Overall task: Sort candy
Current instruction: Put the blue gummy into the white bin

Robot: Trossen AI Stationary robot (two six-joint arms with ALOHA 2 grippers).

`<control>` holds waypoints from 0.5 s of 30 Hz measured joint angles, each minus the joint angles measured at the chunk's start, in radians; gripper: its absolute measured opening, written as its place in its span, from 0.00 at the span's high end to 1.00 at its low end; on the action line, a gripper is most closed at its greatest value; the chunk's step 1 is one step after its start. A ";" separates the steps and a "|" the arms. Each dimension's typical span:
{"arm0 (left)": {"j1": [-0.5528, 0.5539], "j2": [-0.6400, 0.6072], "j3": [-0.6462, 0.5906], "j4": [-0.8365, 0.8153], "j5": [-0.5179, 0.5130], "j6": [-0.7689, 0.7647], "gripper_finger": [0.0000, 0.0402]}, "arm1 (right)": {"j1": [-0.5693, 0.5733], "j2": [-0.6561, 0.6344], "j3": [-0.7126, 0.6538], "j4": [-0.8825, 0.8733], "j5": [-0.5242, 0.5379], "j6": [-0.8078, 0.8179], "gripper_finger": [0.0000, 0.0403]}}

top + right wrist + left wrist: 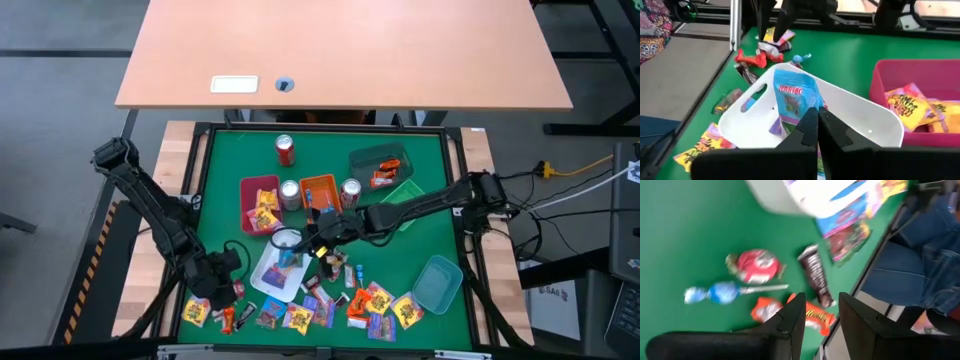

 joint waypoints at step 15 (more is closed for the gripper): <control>-0.027 0.119 0.000 -0.142 0.057 -0.426 0.74 | -0.001 0.045 0.000 -0.005 0.011 -0.002 0.99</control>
